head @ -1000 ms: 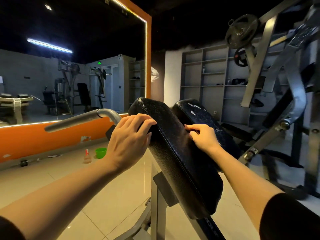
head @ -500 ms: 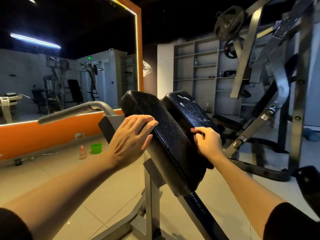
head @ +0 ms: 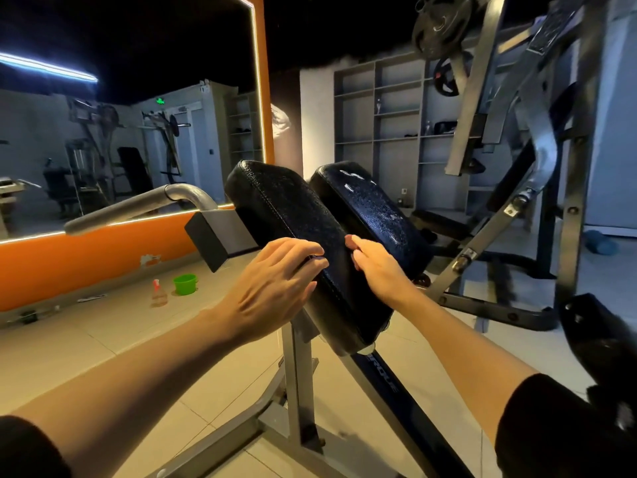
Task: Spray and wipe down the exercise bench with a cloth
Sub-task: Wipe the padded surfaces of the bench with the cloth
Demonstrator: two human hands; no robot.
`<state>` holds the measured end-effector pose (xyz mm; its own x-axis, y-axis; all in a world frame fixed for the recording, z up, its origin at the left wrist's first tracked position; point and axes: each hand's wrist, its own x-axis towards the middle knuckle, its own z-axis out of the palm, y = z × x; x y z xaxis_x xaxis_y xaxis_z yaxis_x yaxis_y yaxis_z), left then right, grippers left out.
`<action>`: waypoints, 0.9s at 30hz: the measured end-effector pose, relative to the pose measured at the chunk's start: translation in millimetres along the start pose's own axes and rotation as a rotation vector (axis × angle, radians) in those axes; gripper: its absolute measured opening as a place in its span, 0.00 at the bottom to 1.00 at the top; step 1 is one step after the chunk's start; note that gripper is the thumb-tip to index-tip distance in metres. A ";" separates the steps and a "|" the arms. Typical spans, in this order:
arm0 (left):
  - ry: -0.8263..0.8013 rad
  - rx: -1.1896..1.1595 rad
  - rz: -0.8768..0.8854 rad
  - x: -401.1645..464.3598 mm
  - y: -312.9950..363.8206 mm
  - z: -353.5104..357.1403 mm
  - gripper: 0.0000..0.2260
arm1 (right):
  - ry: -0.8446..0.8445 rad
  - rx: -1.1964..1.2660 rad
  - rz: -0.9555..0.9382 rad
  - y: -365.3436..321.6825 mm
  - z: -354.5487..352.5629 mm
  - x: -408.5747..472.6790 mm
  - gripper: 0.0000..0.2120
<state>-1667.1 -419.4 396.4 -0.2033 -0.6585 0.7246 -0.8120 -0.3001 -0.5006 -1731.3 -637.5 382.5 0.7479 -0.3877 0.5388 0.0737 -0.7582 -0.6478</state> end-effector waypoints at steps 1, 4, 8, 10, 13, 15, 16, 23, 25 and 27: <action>-0.010 -0.007 0.005 -0.8 1.4 -0.6 0.18 | -0.044 0.023 0.039 3.4 1.6 -5.2 0.19; -0.031 -0.022 0.007 -8.0 0.6 -2.1 0.18 | -0.003 -0.012 0.193 23.9 -9.5 -17.0 0.20; -0.031 -0.028 0.004 -9.7 -0.6 -0.3 0.19 | 0.304 -0.189 0.251 16.5 -24.0 -16.3 0.22; -0.021 -0.030 0.008 -4.5 2.1 0.5 0.18 | 0.340 -0.147 0.089 -1.3 -17.2 -10.3 0.21; -0.004 -0.045 0.039 0.1 7.3 0.9 0.17 | 0.060 -0.073 0.026 -12.1 -0.6 -1.6 0.21; -0.003 -0.047 0.046 -1.5 7.7 1.0 0.17 | -0.036 0.030 0.067 -3.7 0.7 0.5 0.23; -0.003 -0.044 0.047 -3.4 6.8 1.3 0.17 | -0.024 0.053 0.104 2.5 -2.2 0.6 0.24; -0.002 -0.019 0.036 -5.4 -1.9 2.5 0.17 | 0.371 -0.021 0.212 2.6 -14.1 15.1 0.18; -0.002 -0.026 0.044 -2.2 -2.0 2.2 0.16 | 0.286 -0.020 0.042 -12.4 -11.4 16.3 0.19; -0.005 -0.030 0.049 -1.6 -2.0 2.8 0.16 | 0.140 -0.019 -0.023 -14.5 -2.7 13.9 0.19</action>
<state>-1663.6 -419.6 394.9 -0.2408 -0.6755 0.6969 -0.8173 -0.2462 -0.5210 -1723.7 -633.4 400.9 0.6467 -0.4382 0.6243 0.0765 -0.7771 -0.6247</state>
